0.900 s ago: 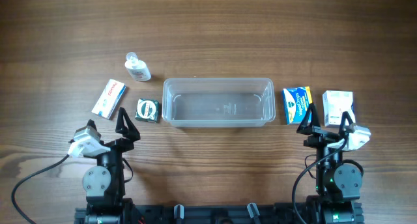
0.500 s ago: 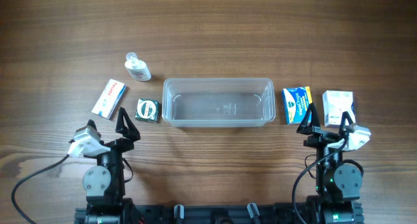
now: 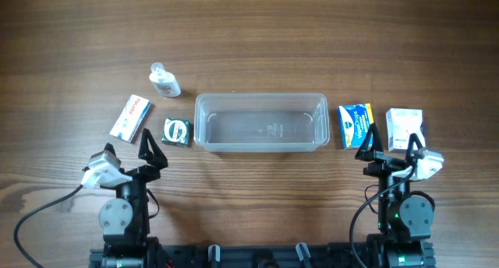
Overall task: Pack container
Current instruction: 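Raise the right gripper and move it toward the Vicks VapoDrops box, then lower the right gripper onto the blue Vicks box and grasp it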
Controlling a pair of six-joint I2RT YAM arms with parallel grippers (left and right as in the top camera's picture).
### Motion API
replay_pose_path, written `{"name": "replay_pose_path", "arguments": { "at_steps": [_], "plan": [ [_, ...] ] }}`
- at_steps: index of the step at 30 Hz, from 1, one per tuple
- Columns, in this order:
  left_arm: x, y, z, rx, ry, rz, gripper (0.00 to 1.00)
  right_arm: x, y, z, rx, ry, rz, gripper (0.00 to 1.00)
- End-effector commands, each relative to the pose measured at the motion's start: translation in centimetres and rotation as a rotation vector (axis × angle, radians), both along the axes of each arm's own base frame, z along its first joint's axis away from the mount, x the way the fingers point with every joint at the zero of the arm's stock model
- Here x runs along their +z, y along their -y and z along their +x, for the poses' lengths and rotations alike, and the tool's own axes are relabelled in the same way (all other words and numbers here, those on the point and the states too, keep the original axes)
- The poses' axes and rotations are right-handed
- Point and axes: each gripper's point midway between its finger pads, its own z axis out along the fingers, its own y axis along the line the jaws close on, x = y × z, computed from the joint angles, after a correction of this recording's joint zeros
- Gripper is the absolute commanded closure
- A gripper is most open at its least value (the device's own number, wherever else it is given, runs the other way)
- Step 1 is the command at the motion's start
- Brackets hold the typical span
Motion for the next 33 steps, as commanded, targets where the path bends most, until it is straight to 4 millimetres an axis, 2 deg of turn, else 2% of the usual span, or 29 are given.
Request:
{"name": "replay_pose_path", "arguments": {
  "at_steps": [1,6,12,15,19,20,24,26,29,33],
  "plan": [
    [-0.3,0.1,0.0,-0.004,-0.008,0.002,0.00,0.0,0.5,0.0,-0.024,0.002,0.007,0.00],
    [-0.3,0.1,0.0,-0.004,-0.008,0.002,0.00,0.0,0.0,0.0,0.004,0.014,0.098,0.00],
    [-0.3,0.1,0.0,-0.004,-0.008,0.002,0.00,0.2,-1.9,0.2,0.116,0.049,0.456,0.00],
    [-0.3,0.1,0.0,-0.004,-0.008,0.002,0.00,1.2,-5.0,0.0,0.301,0.047,0.414,0.00],
    [-0.3,0.1,0.0,-0.004,-0.008,0.002,0.00,3.7,-8.3,-1.3,0.505,0.078,0.181,0.00],
    [-0.3,0.1,0.0,-0.004,-0.008,0.002,0.00,5.1,-8.4,-1.8,0.511,0.082,0.128,0.00],
    [-0.3,0.1,0.0,-0.004,-0.008,0.002,0.00,8.6,-8.1,-2.4,0.489,0.045,0.012,0.00],
    [-0.3,0.1,0.0,-0.004,-0.008,0.002,0.00,9.6,-7.8,-2.1,0.466,-0.018,-0.009,0.00],
    [-0.3,0.1,0.0,-0.004,-0.008,0.002,0.00,10.2,-7.1,-0.9,0.426,-0.171,-0.036,0.00],
    [-0.3,0.1,0.0,-0.004,-0.008,0.002,0.00,9.7,-4.9,1.9,0.303,-0.434,-0.073,0.00]
  ]
}}
